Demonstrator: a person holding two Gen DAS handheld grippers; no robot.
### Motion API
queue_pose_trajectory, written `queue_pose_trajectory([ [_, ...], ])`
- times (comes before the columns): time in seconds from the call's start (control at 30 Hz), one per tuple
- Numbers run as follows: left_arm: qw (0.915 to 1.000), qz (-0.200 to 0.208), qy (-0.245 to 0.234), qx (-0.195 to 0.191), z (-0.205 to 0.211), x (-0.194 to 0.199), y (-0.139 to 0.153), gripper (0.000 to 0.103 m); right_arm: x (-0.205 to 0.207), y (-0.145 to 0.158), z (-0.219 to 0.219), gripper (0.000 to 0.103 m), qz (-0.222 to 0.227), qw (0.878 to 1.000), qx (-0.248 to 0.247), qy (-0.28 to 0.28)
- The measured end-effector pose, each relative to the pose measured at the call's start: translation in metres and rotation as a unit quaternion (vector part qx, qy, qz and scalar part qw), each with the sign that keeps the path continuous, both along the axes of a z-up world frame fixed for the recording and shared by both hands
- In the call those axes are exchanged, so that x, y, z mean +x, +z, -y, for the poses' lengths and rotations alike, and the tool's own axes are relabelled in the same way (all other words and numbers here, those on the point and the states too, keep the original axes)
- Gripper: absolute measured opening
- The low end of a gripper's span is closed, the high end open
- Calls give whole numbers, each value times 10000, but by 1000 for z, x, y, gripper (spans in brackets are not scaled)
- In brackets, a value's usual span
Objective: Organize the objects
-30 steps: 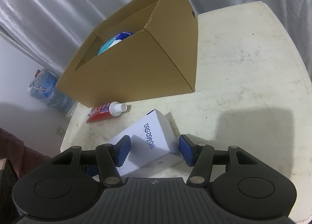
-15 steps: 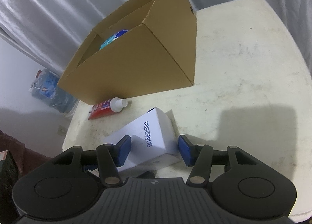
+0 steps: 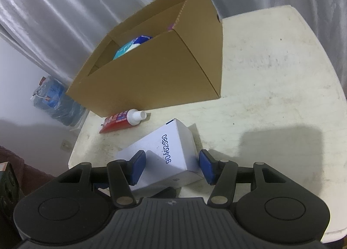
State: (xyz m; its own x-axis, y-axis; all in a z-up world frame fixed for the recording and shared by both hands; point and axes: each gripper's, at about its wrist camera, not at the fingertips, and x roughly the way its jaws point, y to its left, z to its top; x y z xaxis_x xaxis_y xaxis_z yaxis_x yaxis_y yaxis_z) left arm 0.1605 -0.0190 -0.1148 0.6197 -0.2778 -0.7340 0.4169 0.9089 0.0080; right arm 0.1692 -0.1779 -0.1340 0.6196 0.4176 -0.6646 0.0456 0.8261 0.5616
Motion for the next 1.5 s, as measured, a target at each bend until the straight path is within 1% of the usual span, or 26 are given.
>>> queue_pose_trajectory([
  [0.23,9997,196,45,-104,-4,-7,13,72,-4,16,-2,59,162,9999,-12,-4],
  [0.4,9989,436,87,-168,-7,-15,28,72,-10,33,-5,59,392,9992,-59,16],
  [0.53,9972,683,143,-267,-13,-20,43,72,-11,53,-10,59,620,9980,-125,48],
  [0.67,9939,1022,179,-366,-19,-20,66,72,-9,78,-17,59,996,9947,-236,84],
  [0.77,9909,1274,182,-383,-22,-12,84,72,-2,96,-19,59,1281,9914,-262,75],
  [0.9,9872,1548,173,-328,-20,6,107,72,18,120,-17,59,1607,9864,-321,116],
  [1.0,9857,1647,173,-302,-17,27,120,72,39,135,-17,59,1728,9838,-440,185],
  [1.07,9866,1592,199,-282,-15,47,126,72,57,140,-16,59,1723,9832,-542,267],
  [1.13,9892,1424,215,-291,-14,70,128,72,79,141,-14,59,1604,9843,-647,361],
  [1.23,9939,987,244,-421,-12,107,124,72,115,136,-8,59,1241,9883,-737,500],
  [1.3,9963,587,272,-561,-12,133,117,72,140,128,-4,59,882,9917,-747,562],
  [1.43,9958,-156,329,-843,-16,170,101,72,179,113,-1,59,323,9922,-927,771],
  [1.5,9950,-378,336,-865,-17,178,93,72,193,108,-1,59,64,9914,-965,887],
])
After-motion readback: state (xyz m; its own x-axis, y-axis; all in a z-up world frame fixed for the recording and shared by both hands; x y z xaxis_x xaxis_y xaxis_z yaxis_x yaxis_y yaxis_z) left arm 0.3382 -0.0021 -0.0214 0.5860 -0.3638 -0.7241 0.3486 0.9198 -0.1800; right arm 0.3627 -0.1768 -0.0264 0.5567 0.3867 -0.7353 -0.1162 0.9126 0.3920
